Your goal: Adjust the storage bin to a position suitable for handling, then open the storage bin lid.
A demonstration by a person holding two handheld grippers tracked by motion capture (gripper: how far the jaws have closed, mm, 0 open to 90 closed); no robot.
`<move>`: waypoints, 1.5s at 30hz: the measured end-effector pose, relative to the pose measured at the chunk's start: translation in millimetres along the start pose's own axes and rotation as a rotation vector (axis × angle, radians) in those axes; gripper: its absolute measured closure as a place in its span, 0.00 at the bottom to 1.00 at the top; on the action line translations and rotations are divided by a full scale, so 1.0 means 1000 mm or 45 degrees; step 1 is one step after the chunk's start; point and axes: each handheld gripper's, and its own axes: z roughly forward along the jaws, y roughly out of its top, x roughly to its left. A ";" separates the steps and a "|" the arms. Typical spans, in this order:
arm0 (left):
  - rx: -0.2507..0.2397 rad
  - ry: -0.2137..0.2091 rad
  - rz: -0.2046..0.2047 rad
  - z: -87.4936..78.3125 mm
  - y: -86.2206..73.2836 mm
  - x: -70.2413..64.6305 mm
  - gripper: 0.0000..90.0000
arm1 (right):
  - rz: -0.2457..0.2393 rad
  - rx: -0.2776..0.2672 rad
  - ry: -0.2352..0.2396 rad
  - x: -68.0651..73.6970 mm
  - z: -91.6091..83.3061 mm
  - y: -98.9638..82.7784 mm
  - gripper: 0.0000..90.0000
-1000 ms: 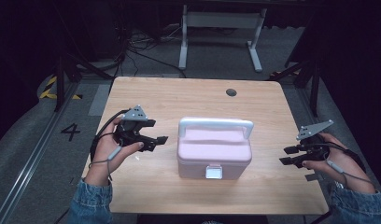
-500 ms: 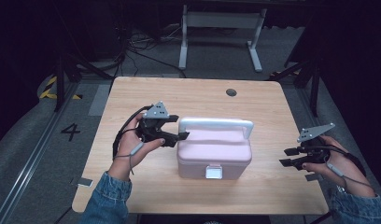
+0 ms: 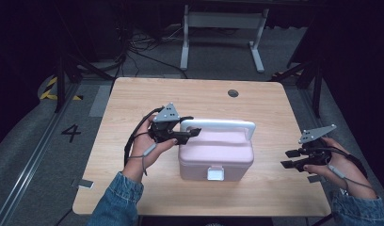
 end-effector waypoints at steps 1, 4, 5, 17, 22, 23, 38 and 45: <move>0.001 0.001 -0.002 0.000 0.000 0.000 0.60 | 0.000 0.000 0.000 0.000 0.000 0.000 0.57; -0.010 -0.002 -0.004 0.001 0.001 -0.001 0.73 | -0.009 0.003 -0.004 0.000 0.002 0.000 0.57; -0.015 -0.003 -0.004 0.000 0.002 -0.002 0.76 | -0.010 0.003 -0.005 0.000 0.002 0.000 0.57; -0.009 -0.015 -0.067 -0.002 0.005 -0.003 0.90 | -0.012 0.004 -0.006 0.001 0.003 0.002 0.57; 0.007 -0.027 -0.095 -0.003 0.008 -0.004 0.89 | -0.010 -0.002 -0.010 0.000 0.003 0.001 0.57; 0.011 -0.027 -0.094 -0.003 0.009 -0.004 0.89 | -0.009 -0.003 -0.011 0.000 0.003 0.001 0.57; -0.042 -0.025 -0.117 -0.001 0.024 0.012 0.91 | -0.014 -0.105 -0.006 0.002 -0.008 -0.002 0.62; -0.053 -0.028 -0.146 0.000 0.030 0.022 0.91 | -0.015 -0.182 0.027 0.007 -0.009 0.005 0.64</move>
